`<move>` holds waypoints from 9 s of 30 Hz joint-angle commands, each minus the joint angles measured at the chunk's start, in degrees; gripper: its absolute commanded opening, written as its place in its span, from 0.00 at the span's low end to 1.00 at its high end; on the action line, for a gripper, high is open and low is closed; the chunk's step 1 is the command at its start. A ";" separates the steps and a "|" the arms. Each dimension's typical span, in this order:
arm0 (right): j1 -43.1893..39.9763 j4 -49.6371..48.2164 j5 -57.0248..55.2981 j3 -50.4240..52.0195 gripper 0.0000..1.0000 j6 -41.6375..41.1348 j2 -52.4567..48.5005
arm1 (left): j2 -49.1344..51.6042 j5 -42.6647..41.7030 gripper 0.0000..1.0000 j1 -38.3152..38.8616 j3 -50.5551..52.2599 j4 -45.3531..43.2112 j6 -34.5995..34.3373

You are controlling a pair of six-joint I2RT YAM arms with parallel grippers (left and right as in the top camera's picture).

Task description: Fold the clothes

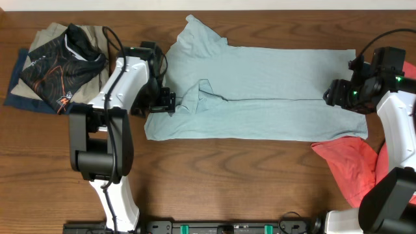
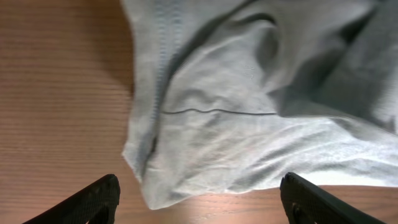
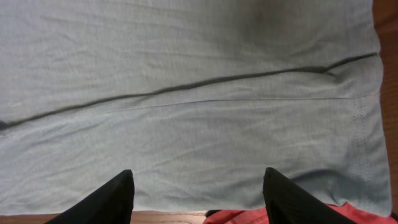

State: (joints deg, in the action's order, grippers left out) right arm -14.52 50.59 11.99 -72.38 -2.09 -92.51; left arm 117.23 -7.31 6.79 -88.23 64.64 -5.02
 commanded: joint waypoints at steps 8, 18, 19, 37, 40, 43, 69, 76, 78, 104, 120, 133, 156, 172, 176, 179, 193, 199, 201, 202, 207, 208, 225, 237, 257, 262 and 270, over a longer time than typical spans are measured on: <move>0.28 1.20 -0.20 -0.68 0.64 0.92 0.35 | -1.40 -0.39 0.65 -1.95 7.85 -3.06 -3.28; 0.28 1.84 -0.22 -0.68 0.63 0.94 0.35 | -1.40 -1.07 0.06 -1.97 12.96 -1.64 -3.28; 0.28 1.88 -0.24 -0.68 0.63 0.94 0.35 | -1.40 -1.07 0.06 -1.97 13.31 -0.61 -3.28; 0.28 2.78 -3.19 -0.68 0.64 0.90 0.35 | -7.17 1.97 0.30 -1.97 13.86 4.26 -3.23; 0.28 2.75 -3.19 -0.68 0.65 0.90 0.37 | -10.99 0.90 0.56 -1.97 11.32 1.49 -3.23; 0.28 2.75 -3.19 -0.68 0.65 0.90 0.35 | -13.57 -1.57 0.90 -1.97 8.70 -5.05 -2.05; 0.28 3.17 -3.15 -0.68 0.66 0.87 0.35 | 5.40 -6.43 0.86 -1.95 6.67 -61.22 5.22; 0.28 3.13 -3.15 -0.68 0.66 0.85 0.35 | 8.17 -6.43 0.72 -1.95 6.67 -62.20 5.22; 0.28 3.08 -3.15 -0.68 0.66 0.85 0.35 | 8.50 -6.43 0.69 -1.95 6.67 -62.23 5.22; 0.28 -19.91 -4.52 0.61 0.68 0.37 -4.31 | -4.26 -10.25 0.06 -1.99 6.67 -51.69 3.41; -0.42 -42.95 -10.05 -8.50 0.73 -1.07 -25.44 | -4.85 -10.25 0.06 -1.99 6.69 -42.40 2.14; -0.42 -62.49 -10.47 -8.59 0.78 -4.96 -37.33 | -4.83 -10.23 0.06 -1.99 7.13 -41.09 2.16; -0.13 -62.90 -12.92 -8.63 0.01 -6.23 -40.22 | -4.83 -10.25 0.06 -1.99 7.15 -39.95 2.16; -3.13 -33.70 -16.72 -8.63 0.01 -5.33 -20.06 | -10.03 -10.23 0.06 -2.01 7.15 -32.09 2.16; -3.21 -24.98 -17.05 -8.63 0.01 -4.00 -16.90 | -12.94 -10.23 0.06 -2.01 7.15 -26.10 2.14; -3.21 -18.43 -20.57 -8.63 0.01 -4.02 -15.80 | -14.32 -10.23 0.06 -2.01 7.15 -21.59 2.14; -5.95 -4.39 -30.62 -8.59 0.01 -3.58 -15.61 | -15.13 -9.62 0.06 -4.07 7.15 -3.89 -1.75; -5.95 -2.93 -30.62 -8.50 0.04 -3.41 -15.61 | -15.13 -9.64 0.06 -4.52 7.15 -0.46 -2.60; -5.95 -1.90 -30.67 -8.48 0.05 -3.28 -15.61 | -15.13 -9.64 0.06 -4.52 7.15 1.33 -2.58; -5.95 -1.42 -30.67 -8.48 0.05 -2.95 -15.61 | -15.13 -9.62 0.06 -4.52 7.15 2.36 -2.60; -6.54 0.22 -30.64 -8.46 0.11 -2.95 -15.61 | -15.13 -9.64 0.06 -4.50 7.15 4.70 -2.58; -6.67 0.37 -30.64 -8.46 0.14 -2.97 -15.61 | -15.13 -9.64 0.06 -4.50 7.15 4.28 -2.60; -6.84 3.78 -13.40 -8.46 0.51 -2.97 -15.61 | -10.91 -10.03 0.75 -1.20 8.39 -21.09 -2.56; -6.84 5.79 -13.40 -8.46 0.54 -2.99 -15.61 | 0.15 -10.27 0.76 -0.55 8.39 -37.20 -2.58; -6.84 5.81 -13.44 -8.46 0.55 -2.97 -15.61 | -0.46 -9.88 0.06 3.80 6.36 -40.79 -2.21; -6.84 5.66 -13.77 -8.46 0.55 -2.97 -15.61 | -10.45 -10.25 0.06 3.80 6.32 -31.67 -3.30; -6.84 5.57 -14.78 -8.46 0.56 -2.97 -15.61 | -21.86 -10.21 0.06 3.91 6.34 -11.98 -3.28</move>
State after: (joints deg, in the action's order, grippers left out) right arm -21.15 56.12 -2.15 -80.93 -5.19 -109.54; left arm 95.92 -17.69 10.83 -81.49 49.87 -7.90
